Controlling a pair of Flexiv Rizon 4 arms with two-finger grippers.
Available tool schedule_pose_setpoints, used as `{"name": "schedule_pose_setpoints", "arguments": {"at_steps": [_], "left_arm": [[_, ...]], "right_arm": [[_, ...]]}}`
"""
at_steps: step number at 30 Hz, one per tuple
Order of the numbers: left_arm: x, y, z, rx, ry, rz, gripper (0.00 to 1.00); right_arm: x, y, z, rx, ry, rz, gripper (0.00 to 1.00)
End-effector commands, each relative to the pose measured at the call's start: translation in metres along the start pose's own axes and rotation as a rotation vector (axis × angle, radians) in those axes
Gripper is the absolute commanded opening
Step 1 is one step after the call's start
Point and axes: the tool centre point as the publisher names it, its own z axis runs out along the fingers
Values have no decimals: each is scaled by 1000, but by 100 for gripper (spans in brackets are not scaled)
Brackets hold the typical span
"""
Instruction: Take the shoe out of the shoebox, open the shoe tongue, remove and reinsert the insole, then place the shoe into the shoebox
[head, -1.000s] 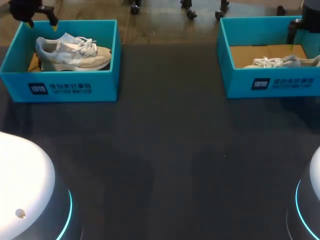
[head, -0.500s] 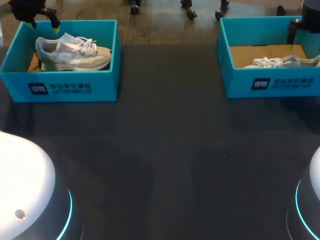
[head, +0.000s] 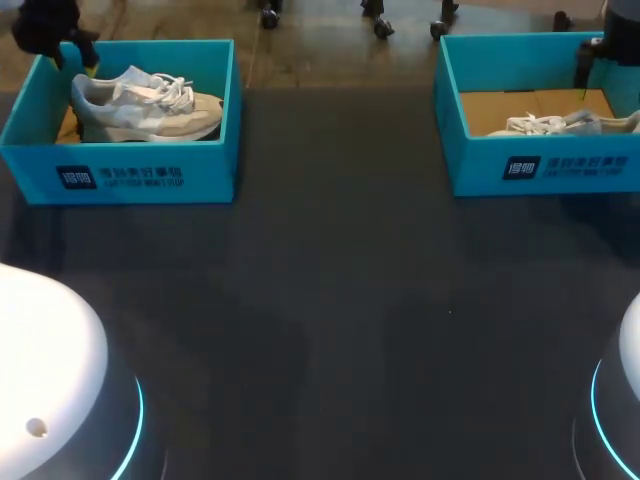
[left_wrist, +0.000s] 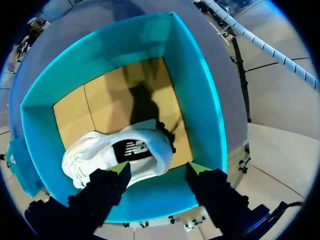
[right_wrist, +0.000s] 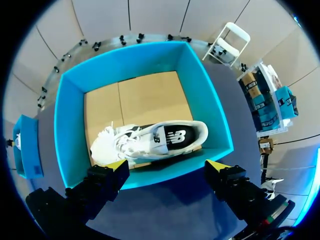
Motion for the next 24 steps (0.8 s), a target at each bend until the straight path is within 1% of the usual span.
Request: {"name": "schedule_pose_setpoints", "arguments": {"at_steps": [1, 2, 3, 6, 7, 9, 10, 12, 15, 18, 20, 24], "left_arm": [[4, 5, 12, 16, 4, -7, 82], [5, 4, 15, 24, -1, -3, 84], [6, 4, 17, 27, 2, -9, 89], [7, 4, 23, 30, -1, -10, 95], [8, 4, 27, 42, -11, -11, 96], [9, 6, 36, 49, -8, -21, 96], [10, 6, 39, 65, -27, -23, 96], [11, 6, 45, 74, -19, -24, 94], [12, 5, 54, 87, -16, -29, 97], [13, 5, 62, 101, -14, -39, 97], [14, 3, 66, 117, -10, -51, 100], [13, -1, 75, 141, -23, -65, 100]], "right_arm": [[0, -1, 0, -2, 0, 0, 100], [0, -1, 0, -2, 0, 0, 100], [0, -1, 0, -2, 0, 0, 100], [0, -1, 0, -2, 0, 0, 100], [0, -1, 0, -2, 0, 0, 100], [0, -1, 0, -2, 0, 0, 100], [0, -1, 0, -2, 0, 0, 100], [0, -1, 0, -2, 0, 0, 100], [0, -1, 0, -2, 0, 0, 100], [0, -1, 0, -2, 0, 0, 100], [0, -1, 0, -2, 0, 0, 100], [0, -1, 0, -2, 0, 0, 100]]}}
